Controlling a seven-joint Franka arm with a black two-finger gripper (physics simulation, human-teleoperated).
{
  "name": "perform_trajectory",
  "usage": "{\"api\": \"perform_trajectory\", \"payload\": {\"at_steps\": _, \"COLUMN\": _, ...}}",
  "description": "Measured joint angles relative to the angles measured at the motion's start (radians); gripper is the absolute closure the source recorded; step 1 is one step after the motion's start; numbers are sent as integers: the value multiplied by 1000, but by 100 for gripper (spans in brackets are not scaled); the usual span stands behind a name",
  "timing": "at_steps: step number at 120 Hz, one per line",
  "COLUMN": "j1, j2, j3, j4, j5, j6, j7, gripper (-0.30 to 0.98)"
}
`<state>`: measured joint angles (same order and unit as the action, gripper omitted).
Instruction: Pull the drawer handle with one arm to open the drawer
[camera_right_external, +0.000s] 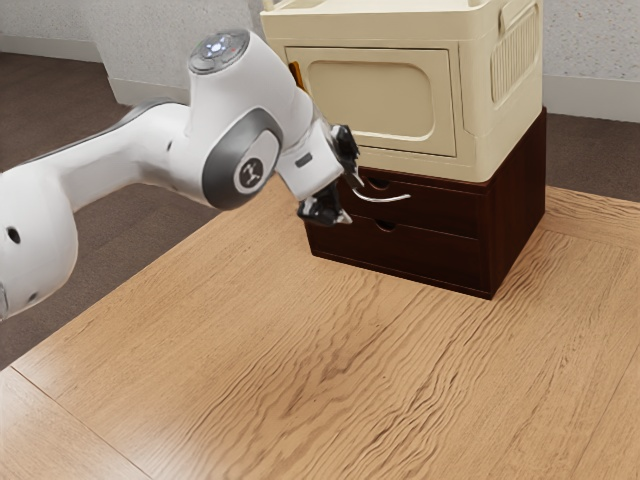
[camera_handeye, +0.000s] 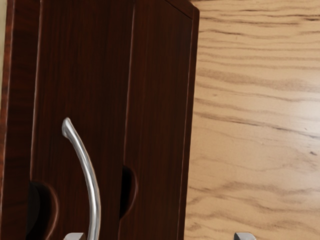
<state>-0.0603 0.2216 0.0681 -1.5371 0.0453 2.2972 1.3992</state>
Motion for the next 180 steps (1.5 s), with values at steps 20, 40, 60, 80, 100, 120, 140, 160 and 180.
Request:
{"api": "perform_trajectory", "payload": {"at_steps": 20, "j1": 13, "j2": 68, "j3": 0, "j4": 60, "j5": -25, "j6": 17, "j7": 46, "gripper": 42}}
{"api": "perform_trajectory", "payload": {"at_steps": 40, "j1": 32, "j2": 117, "j3": -1, "j4": 101, "j5": -76, "j6": 23, "j7": 89, "gripper": 45}}
{"api": "perform_trajectory", "payload": {"at_steps": 60, "j1": 42, "j2": 145, "j3": 1, "j4": 126, "j5": -104, "j6": 26, "j7": 127, "gripper": 46}}
{"api": "perform_trajectory", "payload": {"at_steps": 80, "j1": 44, "j2": 171, "j3": -1, "j4": 144, "j5": -118, "j6": 27, "j7": 157, "gripper": 49}}
{"api": "perform_trajectory", "payload": {"at_steps": 100, "j1": 42, "j2": 126, "j3": 1, "j4": 88, "j5": -137, "j6": 30, "j7": 179, "gripper": 65}}
{"api": "perform_trajectory", "payload": {"at_steps": 120, "j1": 39, "j2": 55, "j3": 4, "j4": -19, "j5": -139, "j6": 30, "j7": 196, "gripper": 70}}
{"api": "perform_trajectory", "payload": {"at_steps": 140, "j1": 21, "j2": -46, "j3": 9, "j4": -141, "j5": -136, "j6": 41, "j7": 210, "gripper": 71}}
{"api": "perform_trajectory", "payload": {"at_steps": 160, "j1": -19, "j2": -151, "j3": 38, "j4": -265, "j5": -135, "j6": 69, "j7": 221, "gripper": 72}}
{"api": "perform_trajectory", "payload": {"at_steps": 180, "j1": -35, "j2": -221, "j3": 51, "j4": -360, "j5": -136, "j6": 89, "j7": 229, "gripper": 72}}
